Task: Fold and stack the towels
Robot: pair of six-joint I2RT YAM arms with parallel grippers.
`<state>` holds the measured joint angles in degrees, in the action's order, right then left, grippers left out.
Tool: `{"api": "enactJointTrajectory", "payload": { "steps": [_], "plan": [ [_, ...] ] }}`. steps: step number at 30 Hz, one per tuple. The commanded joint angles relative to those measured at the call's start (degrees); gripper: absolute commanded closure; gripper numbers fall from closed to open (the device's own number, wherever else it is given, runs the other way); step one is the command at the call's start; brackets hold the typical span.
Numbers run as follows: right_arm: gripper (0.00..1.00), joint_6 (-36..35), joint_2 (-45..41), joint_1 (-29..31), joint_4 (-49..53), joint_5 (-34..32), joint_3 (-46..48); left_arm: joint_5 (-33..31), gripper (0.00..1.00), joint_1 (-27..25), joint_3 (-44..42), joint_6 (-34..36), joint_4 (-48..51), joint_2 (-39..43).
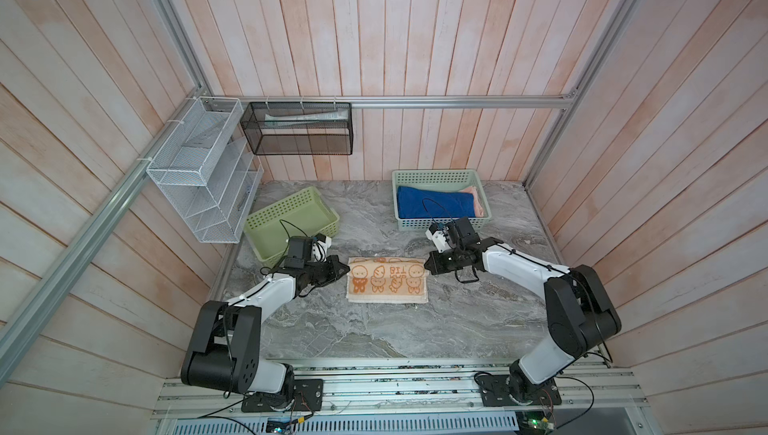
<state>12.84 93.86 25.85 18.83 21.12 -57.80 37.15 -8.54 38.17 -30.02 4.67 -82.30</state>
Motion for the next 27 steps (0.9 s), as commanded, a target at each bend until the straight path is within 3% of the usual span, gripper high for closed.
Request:
{"api": "enactJointTrajectory", "payload": {
  "steps": [1, 18, 20, 22, 23, 25, 27],
  "plan": [
    [1.0, 1.1, -2.0, 0.3, 0.1, 0.5, 0.1, -0.2, 1.0, 0.4, -0.5, -0.2, -1.0, 2.1],
    [1.0, 4.4, -8.1, 1.9, 0.1, 3.0, 9.8, -1.5, 1.0, 0.3, -11.0, -3.6, -0.4, 11.2],
    [1.0, 4.1, -7.9, 2.2, 0.2, 4.5, 10.0, -1.9, 0.92, 0.3, -11.7, -3.4, 0.5, 11.6],
    [0.91, 3.9, -8.2, 2.6, 1.0, 5.2, 10.2, -2.5, 0.76, 0.3, -11.8, -2.9, 2.6, 12.4],
    [0.79, 3.9, -8.9, 2.7, 1.7, 4.8, 10.4, -3.3, 0.68, 0.3, -11.7, -2.5, 4.4, 13.2],
    [0.65, 3.9, -10.9, 2.8, 3.4, 3.0, 10.6, -5.8, 0.63, 0.3, -11.6, -1.0, 7.6, 15.4],
    [0.59, 4.2, -13.2, 2.7, 4.7, 0.5, 10.5, -8.7, 0.62, 0.4, -11.5, -0.2, 10.2, 17.9]
  ]
}}
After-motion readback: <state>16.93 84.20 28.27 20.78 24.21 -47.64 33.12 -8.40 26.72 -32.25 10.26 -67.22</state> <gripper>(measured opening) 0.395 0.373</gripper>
